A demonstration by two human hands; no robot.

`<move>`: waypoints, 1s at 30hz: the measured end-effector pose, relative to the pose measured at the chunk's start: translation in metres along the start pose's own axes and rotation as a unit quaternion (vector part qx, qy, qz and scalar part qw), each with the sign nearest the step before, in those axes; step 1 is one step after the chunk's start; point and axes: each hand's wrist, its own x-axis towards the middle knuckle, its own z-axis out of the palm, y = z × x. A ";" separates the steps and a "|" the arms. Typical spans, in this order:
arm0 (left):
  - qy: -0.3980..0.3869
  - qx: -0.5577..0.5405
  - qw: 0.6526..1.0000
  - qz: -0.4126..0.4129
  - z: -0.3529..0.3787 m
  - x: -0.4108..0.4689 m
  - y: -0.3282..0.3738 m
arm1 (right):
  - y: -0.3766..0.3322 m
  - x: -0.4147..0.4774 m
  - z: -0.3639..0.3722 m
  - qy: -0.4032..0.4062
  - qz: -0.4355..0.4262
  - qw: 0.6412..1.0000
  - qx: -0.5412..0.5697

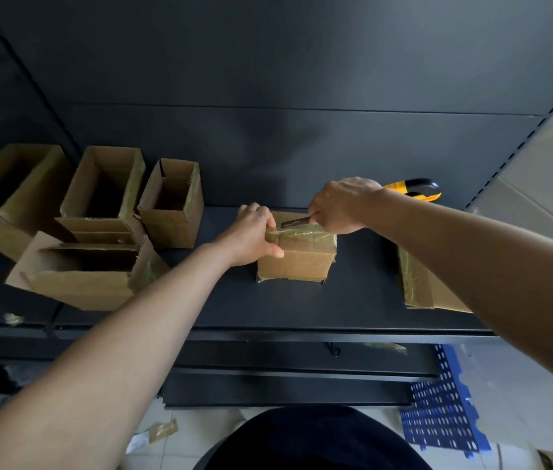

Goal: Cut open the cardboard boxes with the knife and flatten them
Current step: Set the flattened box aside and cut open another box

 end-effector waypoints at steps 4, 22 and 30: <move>-0.014 -0.005 1.000 0.006 -0.001 0.000 0.001 | -0.003 0.002 -0.008 -0.036 0.000 0.999 -0.015; -0.039 0.065 0.997 -0.013 -0.007 0.003 0.014 | -0.001 -0.008 -0.002 -0.043 0.021 0.997 -0.060; -0.038 0.077 0.996 -0.009 -0.008 0.002 0.018 | 0.018 -0.027 0.016 -0.044 0.038 0.998 -0.037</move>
